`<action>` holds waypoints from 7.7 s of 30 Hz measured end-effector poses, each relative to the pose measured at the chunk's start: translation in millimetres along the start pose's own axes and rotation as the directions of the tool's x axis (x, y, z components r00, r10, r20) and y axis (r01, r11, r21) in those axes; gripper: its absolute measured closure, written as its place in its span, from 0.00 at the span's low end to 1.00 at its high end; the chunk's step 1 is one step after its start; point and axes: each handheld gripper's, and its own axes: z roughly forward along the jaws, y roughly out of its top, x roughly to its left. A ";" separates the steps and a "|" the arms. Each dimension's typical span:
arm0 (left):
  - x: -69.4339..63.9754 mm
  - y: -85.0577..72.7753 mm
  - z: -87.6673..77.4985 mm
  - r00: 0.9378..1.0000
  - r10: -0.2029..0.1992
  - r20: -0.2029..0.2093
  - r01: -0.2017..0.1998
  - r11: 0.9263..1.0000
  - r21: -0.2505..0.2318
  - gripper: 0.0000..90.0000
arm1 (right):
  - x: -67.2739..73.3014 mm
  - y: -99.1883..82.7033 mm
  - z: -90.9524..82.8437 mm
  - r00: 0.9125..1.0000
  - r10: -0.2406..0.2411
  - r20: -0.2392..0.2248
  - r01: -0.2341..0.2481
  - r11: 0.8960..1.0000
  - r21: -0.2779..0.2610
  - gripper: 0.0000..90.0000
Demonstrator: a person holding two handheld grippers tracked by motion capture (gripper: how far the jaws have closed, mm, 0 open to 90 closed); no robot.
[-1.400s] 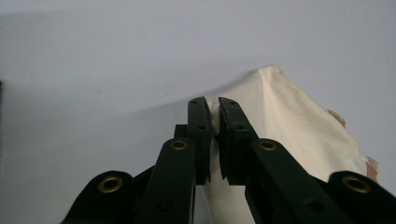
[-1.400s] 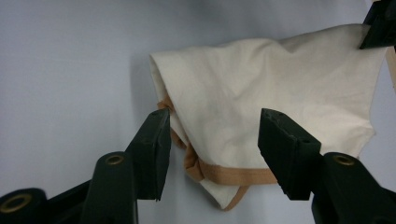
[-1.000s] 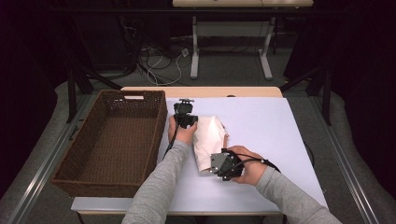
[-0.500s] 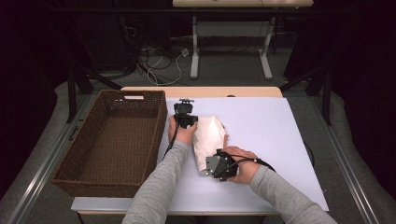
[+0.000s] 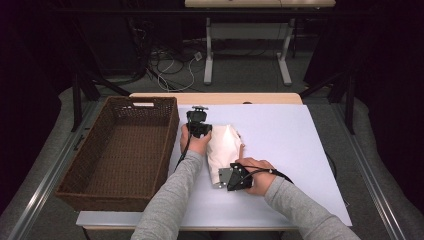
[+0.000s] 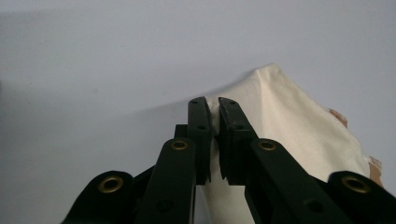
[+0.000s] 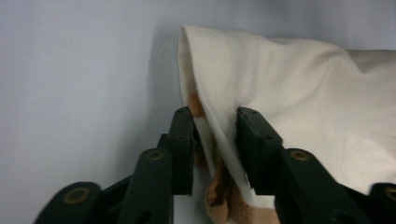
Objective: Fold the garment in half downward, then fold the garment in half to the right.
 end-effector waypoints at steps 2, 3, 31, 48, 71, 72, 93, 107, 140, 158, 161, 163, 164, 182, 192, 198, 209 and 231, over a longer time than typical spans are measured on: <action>0.2 0.1 -0.1 1.000 0.007 -0.001 -0.007 1.000 0.002 0.94 | -0.2 0.7 1.2 1.000 0.008 -0.007 -0.008 1.000 0.004 0.83; 0.1 0.1 0.0 1.000 0.006 0.000 -0.006 1.000 0.001 0.94 | -0.7 0.6 1.5 1.000 0.010 -0.006 -0.010 1.000 0.005 0.84; -0.4 -2.2 -2.5 1.000 0.005 0.009 -0.005 1.000 -0.004 0.94 | 8.8 6.9 -13.0 0.989 -0.042 0.139 0.041 0.999 0.007 0.90; -17.4 -4.3 -22.0 0.997 0.028 0.068 -0.023 0.998 -0.064 0.94 | 28.5 9.4 -46.6 0.905 -0.146 0.400 0.163 0.987 -0.009 0.90; -41.9 -17.3 -81.3 0.980 0.097 0.173 -0.076 0.989 -0.126 0.94 | 34.5 8.0 -91.1 0.841 -0.126 0.527 0.179 0.982 -0.052 0.90; -41.9 -19.2 -86.3 0.980 0.110 0.167 -0.089 0.987 -0.131 0.94 | 37.9 10.2 -93.1 0.840 -0.133 0.526 0.189 0.981 -0.053 0.90; -33.6 -56.4 -152.3 0.975 0.182 0.127 -0.158 0.971 -0.182 0.94 | 51.6 39.4 -99.4 0.825 -0.169 0.540 0.285 0.949 -0.138 0.90; -8.1 -57.8 -189.6 0.984 0.169 0.063 -0.154 0.969 -0.191 0.94 | 41.9 72.4 -98.4 0.816 -0.190 0.546 0.342 0.920 -0.192 0.90; 90.6 12.0 -205.7 0.997 0.026 0.075 -0.022 0.999 -0.047 0.94 | -3.3 144.3 -78.5 0.817 -0.217 0.534 0.392 0.889 -0.238 0.90; 117.8 35.0 -211.7 0.999 0.013 0.038 -0.011 0.999 -0.035 0.94 | -20.2 178.7 -71.2 0.812 -0.249 0.528 0.410 0.887 -0.212 0.91; 127.1 37.2 -214.2 0.999 -0.002 0.033 0.003 0.999 -0.036 0.94 | -20.7 183.3 -70.7 0.813 -0.252 0.524 0.408 0.890 -0.205 0.91; 133.0 38.7 -216.0 0.999 -0.011 0.036 0.013 0.999 -0.038 0.94 | -22.7 187.8 -69.4 0.812 -0.255 0.525 0.413 0.886 -0.210 0.91; 135.6 39.4 -216.9 0.999 -0.018 0.036 0.019 0.999 -0.040 0.94 | -24.2 191.3 -68.8 0.811 -0.258 0.525 0.414 0.887 -0.205 0.90; 153.3 41.4 -223.8 0.999 -0.040 -0.032 0.039 0.999 -0.021 0.94 | -22.6 215.2 -58.4 0.820 -0.250 0.515 0.411 0.883 -0.226 0.91; 174.5 45.9 -215.0 0.997 -0.066 -0.040 0.066 0.998 -0.006 0.94 | -30.6 223.1 -37.1 0.847 -0.238 0.476 0.385 0.892 -0.239 0.91; 193.2 42.1 -192.9 0.995 -0.102 -0.007 0.103 0.995 0.015 0.94 | -30.7 224.2 -21.7 0.868 -0.214 0.449 0.347 0.907 -0.238 0.91; 197.9 40.0 -168.4 0.996 -0.089 -0.017 0.090 0.994 0.058 0.94 | -30.2 226.3 0.3 0.905 -0.182 0.384 0.286 0.930 -0.233 0.91; 205.2 34.3 -142.3 0.997 -0.066 0.029 0.063 0.993 0.100 0.94 | -33.0 230.3 13.2 0.949 -0.104 0.298 0.186 0.948 -0.260 0.91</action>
